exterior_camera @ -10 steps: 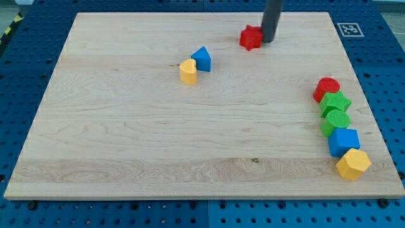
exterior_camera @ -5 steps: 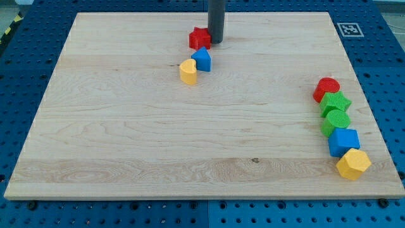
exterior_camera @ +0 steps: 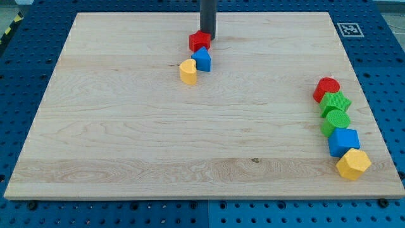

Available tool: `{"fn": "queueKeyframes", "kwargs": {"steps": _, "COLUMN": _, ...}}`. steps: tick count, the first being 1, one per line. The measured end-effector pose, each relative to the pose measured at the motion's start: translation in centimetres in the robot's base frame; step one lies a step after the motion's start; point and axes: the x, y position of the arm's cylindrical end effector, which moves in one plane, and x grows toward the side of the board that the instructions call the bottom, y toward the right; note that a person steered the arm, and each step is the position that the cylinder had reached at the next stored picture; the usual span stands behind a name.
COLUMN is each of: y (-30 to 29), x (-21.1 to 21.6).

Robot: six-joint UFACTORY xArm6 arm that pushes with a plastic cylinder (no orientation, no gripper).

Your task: Place the red star towards the left side of the blue triangle

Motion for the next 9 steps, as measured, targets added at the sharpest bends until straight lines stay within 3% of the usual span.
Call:
{"fn": "queueKeyframes", "kwargs": {"steps": 5, "y": -6.3, "x": 1.9}}
{"fn": "queueKeyframes", "kwargs": {"steps": 9, "y": -1.5, "x": 0.5}}
